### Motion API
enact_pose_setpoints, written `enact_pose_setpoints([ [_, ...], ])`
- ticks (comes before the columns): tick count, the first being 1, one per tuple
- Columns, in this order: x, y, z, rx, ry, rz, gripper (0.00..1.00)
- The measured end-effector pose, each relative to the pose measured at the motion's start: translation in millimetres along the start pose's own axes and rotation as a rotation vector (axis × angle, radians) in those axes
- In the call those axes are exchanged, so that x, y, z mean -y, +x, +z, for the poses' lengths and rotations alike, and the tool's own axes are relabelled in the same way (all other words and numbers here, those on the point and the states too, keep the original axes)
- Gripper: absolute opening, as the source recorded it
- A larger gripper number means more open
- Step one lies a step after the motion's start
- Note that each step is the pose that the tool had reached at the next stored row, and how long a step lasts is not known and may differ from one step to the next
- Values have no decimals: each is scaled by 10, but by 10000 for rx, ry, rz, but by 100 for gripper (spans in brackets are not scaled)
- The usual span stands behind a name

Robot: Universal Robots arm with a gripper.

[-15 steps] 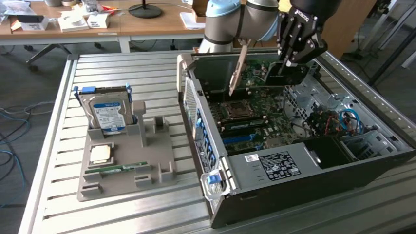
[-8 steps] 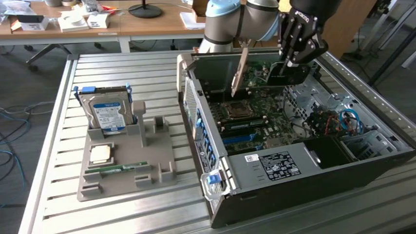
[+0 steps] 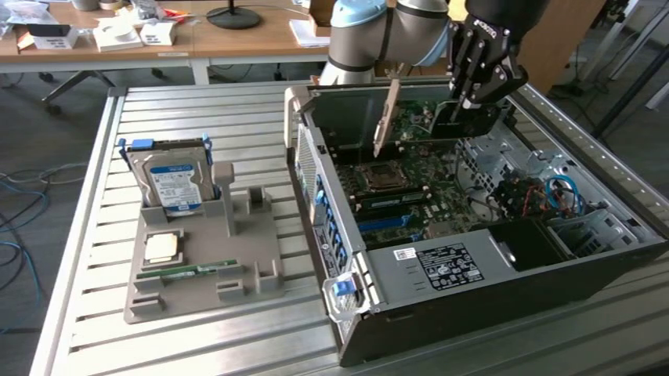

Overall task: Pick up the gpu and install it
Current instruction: 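Insert the gpu into the slot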

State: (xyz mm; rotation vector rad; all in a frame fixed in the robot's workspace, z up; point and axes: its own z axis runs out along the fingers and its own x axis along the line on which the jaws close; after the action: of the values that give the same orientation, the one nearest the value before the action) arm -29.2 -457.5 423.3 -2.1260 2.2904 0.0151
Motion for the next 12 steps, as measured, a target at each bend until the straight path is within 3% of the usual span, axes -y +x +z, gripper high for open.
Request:
enact_pose_setpoints([
  [12,-17,5,213,1,0,-1,26],
])
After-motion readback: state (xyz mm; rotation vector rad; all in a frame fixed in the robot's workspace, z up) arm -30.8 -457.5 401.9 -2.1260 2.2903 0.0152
